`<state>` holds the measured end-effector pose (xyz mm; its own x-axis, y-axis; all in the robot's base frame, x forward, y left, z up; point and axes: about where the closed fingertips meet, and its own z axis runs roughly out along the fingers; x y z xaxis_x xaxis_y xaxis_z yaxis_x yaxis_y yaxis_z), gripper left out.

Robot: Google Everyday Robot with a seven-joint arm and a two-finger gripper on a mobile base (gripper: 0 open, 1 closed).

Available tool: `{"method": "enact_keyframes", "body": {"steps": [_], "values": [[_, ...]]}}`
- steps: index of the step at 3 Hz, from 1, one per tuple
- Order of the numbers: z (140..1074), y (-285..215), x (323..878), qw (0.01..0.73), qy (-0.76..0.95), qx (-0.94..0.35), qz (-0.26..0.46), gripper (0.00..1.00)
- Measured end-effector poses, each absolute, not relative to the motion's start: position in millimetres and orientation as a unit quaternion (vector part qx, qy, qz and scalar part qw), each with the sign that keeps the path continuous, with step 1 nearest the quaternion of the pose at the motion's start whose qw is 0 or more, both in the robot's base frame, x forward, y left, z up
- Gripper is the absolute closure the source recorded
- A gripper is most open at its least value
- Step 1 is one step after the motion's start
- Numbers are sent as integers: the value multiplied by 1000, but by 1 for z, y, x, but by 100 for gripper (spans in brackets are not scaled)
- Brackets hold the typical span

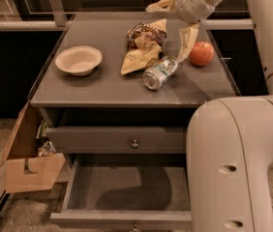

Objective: Place 7up can into middle drawer

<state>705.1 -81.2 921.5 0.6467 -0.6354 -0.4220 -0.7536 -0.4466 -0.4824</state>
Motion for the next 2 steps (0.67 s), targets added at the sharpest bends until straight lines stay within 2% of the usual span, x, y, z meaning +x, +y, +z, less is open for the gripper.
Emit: {"method": "enact_keyframes", "body": {"steps": [2], "values": [[880, -64, 704, 303, 414, -846, 145, 0]]}}
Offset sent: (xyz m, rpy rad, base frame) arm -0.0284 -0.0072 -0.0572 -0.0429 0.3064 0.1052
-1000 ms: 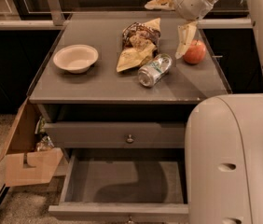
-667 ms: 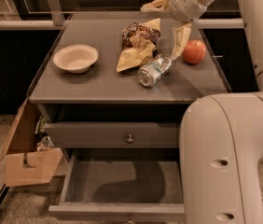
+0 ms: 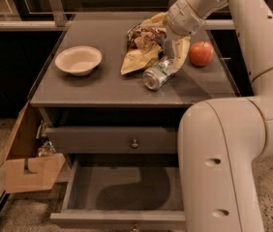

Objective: Place 7up can into middle drawer

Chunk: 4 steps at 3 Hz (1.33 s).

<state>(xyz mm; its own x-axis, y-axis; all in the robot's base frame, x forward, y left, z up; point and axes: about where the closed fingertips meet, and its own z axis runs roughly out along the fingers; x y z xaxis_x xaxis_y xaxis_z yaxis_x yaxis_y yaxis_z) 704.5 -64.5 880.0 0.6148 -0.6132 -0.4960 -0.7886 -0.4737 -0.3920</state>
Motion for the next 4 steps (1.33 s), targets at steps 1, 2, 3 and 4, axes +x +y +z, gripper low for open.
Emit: {"method": "enact_keyframes", "body": {"steps": [1, 2, 3, 4], "values": [[865, -69, 701, 296, 431, -836, 169, 0], [850, -80, 695, 305, 452, -816, 190, 0], [842, -74, 701, 315, 459, -810, 185, 0], [842, -74, 701, 315, 459, -810, 185, 0]]}}
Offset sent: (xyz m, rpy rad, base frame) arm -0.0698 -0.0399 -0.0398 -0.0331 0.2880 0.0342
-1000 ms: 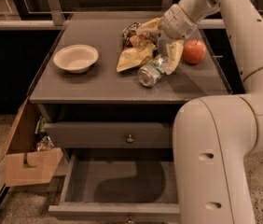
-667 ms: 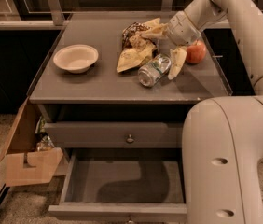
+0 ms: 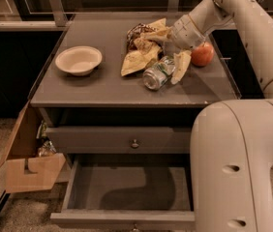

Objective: Place 7up can into middle drawer

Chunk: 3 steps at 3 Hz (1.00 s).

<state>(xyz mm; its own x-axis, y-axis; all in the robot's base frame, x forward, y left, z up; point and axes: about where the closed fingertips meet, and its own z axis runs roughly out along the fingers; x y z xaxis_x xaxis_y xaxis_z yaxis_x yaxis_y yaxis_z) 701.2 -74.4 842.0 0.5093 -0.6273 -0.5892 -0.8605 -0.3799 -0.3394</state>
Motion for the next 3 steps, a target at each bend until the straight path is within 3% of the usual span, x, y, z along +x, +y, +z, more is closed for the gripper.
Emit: {"method": "enact_keyframes", "body": {"steps": [3], "values": [[842, -74, 701, 315, 459, -810, 185, 72]]}}
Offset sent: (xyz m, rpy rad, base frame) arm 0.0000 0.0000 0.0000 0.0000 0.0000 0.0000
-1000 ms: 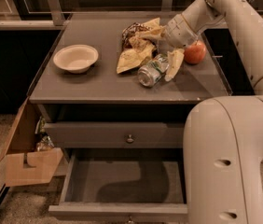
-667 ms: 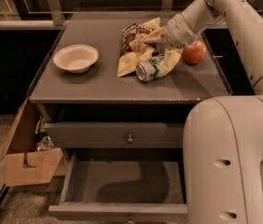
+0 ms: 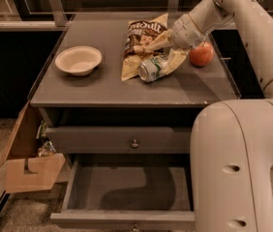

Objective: Place 7up can into middle drawer

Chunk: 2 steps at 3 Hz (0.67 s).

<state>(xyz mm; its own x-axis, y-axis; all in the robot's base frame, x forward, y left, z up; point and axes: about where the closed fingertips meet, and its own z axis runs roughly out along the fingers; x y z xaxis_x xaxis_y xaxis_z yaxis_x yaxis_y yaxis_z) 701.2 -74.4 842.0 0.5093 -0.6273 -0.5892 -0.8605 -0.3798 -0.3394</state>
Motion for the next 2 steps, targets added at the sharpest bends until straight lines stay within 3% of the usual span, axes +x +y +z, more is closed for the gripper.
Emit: {"method": "enact_keyframes", "body": {"steps": [1, 2], "values": [[842, -74, 701, 315, 459, -810, 185, 96], [842, -74, 701, 315, 459, -810, 185, 100]]}}
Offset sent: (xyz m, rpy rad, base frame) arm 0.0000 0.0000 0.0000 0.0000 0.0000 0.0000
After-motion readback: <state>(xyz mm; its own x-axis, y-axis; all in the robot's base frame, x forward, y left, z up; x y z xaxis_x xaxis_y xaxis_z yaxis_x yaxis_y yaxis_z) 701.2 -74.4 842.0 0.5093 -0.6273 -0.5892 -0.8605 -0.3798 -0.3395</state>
